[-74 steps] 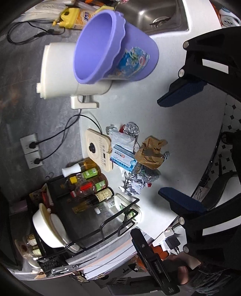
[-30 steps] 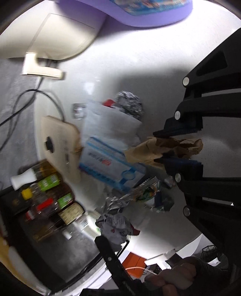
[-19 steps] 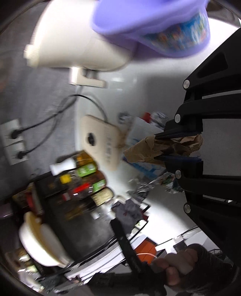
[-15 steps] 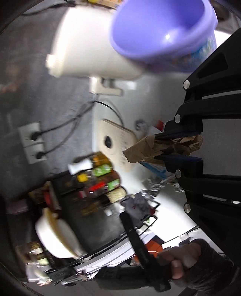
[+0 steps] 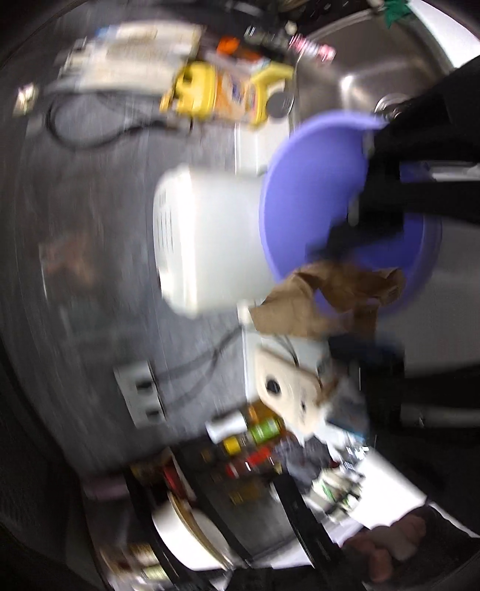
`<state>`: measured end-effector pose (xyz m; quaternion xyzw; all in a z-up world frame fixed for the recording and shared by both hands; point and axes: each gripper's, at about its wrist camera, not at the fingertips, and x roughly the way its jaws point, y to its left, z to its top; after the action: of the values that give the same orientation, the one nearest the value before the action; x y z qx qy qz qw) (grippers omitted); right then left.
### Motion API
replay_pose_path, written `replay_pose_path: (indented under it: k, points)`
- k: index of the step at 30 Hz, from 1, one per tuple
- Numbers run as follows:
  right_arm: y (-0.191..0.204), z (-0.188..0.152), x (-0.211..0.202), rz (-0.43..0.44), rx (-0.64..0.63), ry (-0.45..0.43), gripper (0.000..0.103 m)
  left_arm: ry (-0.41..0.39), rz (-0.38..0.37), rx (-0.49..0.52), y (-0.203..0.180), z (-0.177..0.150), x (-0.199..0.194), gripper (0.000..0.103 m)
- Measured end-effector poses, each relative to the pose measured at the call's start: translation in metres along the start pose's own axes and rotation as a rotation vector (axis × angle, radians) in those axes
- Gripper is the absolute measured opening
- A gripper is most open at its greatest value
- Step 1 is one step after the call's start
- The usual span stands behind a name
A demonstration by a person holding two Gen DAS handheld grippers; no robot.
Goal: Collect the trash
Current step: 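Carry both items over the purple bucket and open both tools to drop them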
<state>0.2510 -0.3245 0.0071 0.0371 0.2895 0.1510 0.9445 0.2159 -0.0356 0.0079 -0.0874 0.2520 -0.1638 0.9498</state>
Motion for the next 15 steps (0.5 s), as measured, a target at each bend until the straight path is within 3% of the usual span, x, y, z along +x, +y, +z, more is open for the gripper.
replay_pose_path:
  k: [7,15]
  points:
    - [-0.036,-0.008,-0.026,-0.119,0.064,-0.028,0.076,0.013,-0.108,0.044,-0.032,0.013,0.029,0.02]
    - [-0.067,-0.035,-0.065,-0.214,0.147,-0.033,0.078,0.043,-0.228,0.102,-0.078,0.021,0.06,0.021]
